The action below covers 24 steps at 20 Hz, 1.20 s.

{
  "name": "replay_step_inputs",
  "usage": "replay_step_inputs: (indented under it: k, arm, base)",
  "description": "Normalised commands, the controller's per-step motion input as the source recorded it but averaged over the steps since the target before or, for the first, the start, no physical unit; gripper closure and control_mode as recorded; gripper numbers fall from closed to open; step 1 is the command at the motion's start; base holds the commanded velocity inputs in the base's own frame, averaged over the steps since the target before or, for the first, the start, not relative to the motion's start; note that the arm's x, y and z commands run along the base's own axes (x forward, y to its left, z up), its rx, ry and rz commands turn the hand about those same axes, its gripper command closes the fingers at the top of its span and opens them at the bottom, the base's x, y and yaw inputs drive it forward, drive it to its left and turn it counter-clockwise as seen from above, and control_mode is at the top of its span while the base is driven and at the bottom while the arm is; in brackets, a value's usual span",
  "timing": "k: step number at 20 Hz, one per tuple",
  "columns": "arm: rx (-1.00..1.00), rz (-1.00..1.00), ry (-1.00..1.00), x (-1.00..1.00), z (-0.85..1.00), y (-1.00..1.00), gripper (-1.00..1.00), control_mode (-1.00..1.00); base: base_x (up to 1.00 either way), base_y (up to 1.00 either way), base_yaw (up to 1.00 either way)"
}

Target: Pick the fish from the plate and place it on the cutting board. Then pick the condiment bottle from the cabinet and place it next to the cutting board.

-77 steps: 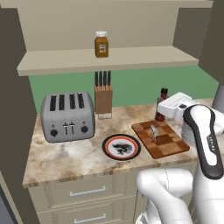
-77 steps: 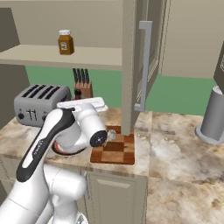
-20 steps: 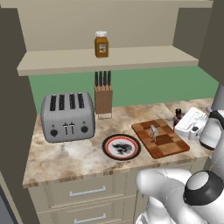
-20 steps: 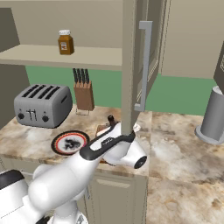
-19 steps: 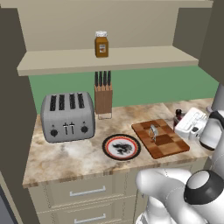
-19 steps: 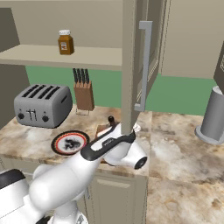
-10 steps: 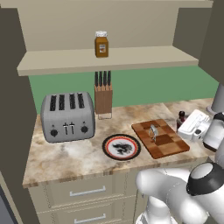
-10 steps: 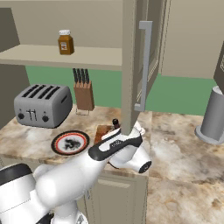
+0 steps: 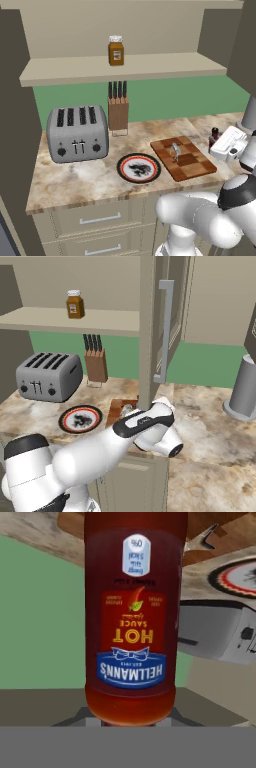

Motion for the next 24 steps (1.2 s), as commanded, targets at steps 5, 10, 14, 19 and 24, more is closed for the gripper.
replay_step_inputs:
  k: [5,10,14,19,24]
  arm:
    - [0.0,0.0,0.0,0.0,-0.02,-0.23,1.0,-1.0]
    - [0.01,0.0,0.0,0.0,-0.01,-0.21,1.0,-1.0]
    - [0.0,0.02,0.0,0.0,-0.06,-0.06,1.0,-1.0]
    - [0.0,0.03,0.0,0.0,-0.16,-0.01,1.0,-1.0]
    - [0.0,0.03,0.0,0.0,-0.25,0.0,1.0,-1.0]
  base:
    - [0.0,0.0,0.0]
    - [0.0,0.0,0.0]
    - [0.0,0.0,0.0]
    - [0.0,0.0,0.0]
    - [0.0,0.0,0.0]
